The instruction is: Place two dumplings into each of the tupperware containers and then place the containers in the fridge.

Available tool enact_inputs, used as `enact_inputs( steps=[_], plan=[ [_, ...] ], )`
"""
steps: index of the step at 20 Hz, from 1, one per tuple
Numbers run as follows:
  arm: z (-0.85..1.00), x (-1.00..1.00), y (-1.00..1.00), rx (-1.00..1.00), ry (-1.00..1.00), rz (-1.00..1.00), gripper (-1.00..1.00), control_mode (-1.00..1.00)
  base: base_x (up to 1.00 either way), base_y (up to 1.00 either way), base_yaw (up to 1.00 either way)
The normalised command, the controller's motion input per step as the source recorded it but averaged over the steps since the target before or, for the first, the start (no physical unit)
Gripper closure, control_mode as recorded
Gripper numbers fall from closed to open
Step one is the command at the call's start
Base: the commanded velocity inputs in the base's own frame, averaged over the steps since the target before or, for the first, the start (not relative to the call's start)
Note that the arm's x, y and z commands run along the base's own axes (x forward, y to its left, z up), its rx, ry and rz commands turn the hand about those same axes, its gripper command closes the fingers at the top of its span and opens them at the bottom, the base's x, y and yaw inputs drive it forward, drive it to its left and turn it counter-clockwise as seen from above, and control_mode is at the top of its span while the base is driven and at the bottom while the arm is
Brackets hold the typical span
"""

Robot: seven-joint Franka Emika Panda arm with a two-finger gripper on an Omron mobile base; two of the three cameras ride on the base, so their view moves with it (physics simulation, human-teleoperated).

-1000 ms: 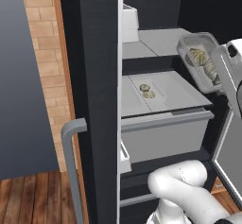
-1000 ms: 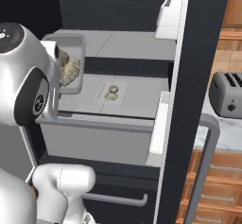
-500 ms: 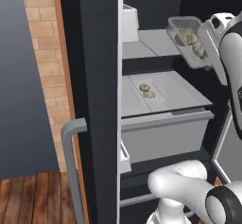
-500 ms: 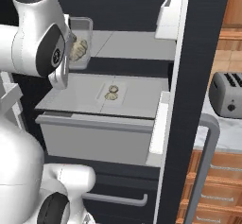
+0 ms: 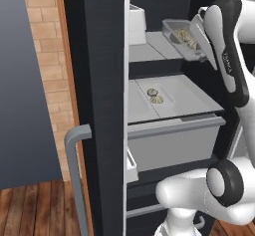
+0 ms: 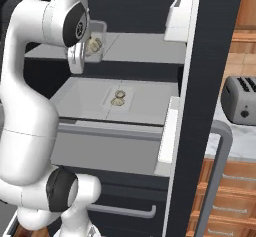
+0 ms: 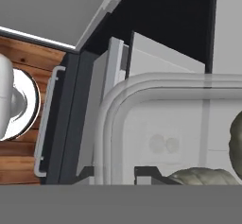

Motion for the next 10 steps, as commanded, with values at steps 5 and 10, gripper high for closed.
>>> enact_inputs(
  steps=[5, 10],
  plan=[
    [-0.60, 0.55, 0.01, 0.00, -0.04, 0.02, 1.00, -1.00, 0.00, 0.00, 0.00],
    [-0.09, 0.51, 0.00, 0.03, -0.15, 0.00, 1.00, -1.00, 0.00, 0.00, 0.00]
  ],
)
